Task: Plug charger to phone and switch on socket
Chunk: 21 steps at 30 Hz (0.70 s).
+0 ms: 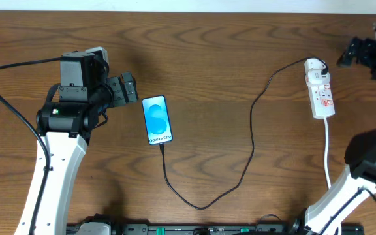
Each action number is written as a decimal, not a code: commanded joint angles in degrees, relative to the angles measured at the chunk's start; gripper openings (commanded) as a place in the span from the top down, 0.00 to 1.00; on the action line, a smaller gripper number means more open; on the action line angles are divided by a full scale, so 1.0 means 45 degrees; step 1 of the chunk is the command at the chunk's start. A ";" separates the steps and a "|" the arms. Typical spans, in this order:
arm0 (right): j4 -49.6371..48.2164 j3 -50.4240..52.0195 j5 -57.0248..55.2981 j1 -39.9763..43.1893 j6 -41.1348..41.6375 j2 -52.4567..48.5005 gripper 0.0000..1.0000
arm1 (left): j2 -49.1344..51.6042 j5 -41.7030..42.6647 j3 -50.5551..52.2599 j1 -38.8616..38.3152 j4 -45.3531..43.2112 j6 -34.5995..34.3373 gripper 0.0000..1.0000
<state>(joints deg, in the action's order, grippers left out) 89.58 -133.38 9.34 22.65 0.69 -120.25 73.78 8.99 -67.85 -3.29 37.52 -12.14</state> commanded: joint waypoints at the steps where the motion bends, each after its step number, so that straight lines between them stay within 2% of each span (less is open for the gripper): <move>1: 0.0248 -0.0243 0.0136 -0.0058 0.0136 0.0869 0.01 | 0.0015 -0.0121 -0.0282 -0.0029 0.0044 0.0117 0.01; 21: 0.0588 -0.0238 0.0330 -0.0058 0.0126 0.1433 0.01 | 0.0015 -0.0121 -0.0282 -0.0029 0.0039 0.0117 0.01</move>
<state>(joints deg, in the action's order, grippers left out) 92.14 -133.47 10.46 22.63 0.69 -114.56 73.78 8.99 -67.85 -3.29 37.52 -12.14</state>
